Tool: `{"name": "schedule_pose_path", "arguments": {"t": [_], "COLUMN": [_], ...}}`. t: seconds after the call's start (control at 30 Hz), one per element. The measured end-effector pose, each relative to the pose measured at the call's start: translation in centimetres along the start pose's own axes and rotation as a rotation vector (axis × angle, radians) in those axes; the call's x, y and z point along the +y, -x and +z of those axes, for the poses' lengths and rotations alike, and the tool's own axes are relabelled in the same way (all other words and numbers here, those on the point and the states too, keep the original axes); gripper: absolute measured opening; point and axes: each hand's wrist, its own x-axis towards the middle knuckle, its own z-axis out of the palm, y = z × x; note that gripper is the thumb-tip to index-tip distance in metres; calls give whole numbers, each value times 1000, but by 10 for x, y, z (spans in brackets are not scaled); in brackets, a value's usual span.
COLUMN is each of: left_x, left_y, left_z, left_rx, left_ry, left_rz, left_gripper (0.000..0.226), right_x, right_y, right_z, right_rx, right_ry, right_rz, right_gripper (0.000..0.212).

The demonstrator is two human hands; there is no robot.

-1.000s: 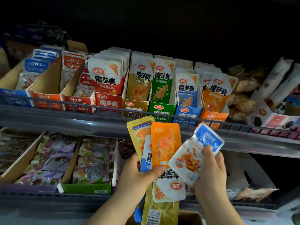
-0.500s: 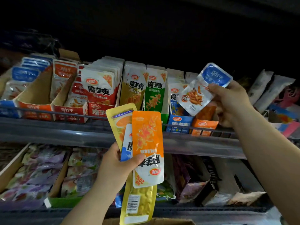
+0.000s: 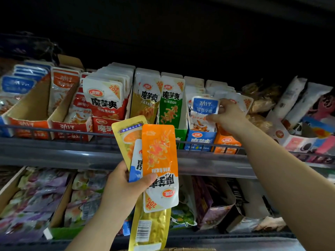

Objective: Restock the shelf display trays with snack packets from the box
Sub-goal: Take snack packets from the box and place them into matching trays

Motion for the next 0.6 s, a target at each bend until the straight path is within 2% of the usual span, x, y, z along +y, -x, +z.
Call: {"name": "schedule_pose_path", "arguments": {"t": [0.1, 0.3, 0.5, 0.6], "left_x": [-1, -4, -4, -3], "left_y": [-2, -5, -10, -12], "left_z": [0, 1, 1, 1], "left_rx": [0, -2, 27, 33], "left_ry": [-8, -39, -50, -60], "left_rz": [-4, 6, -6, -6], "left_gripper": [25, 25, 24, 24], "right_x": [6, 21, 24, 24], "right_y": [-4, -14, -19, -18], "right_z": [5, 17, 14, 13], "right_rx": [20, 61, 92, 120], "right_ry": [25, 260, 235, 333], "right_rz": [-34, -98, -104, -138], "right_gripper": [57, 69, 55, 53]}}
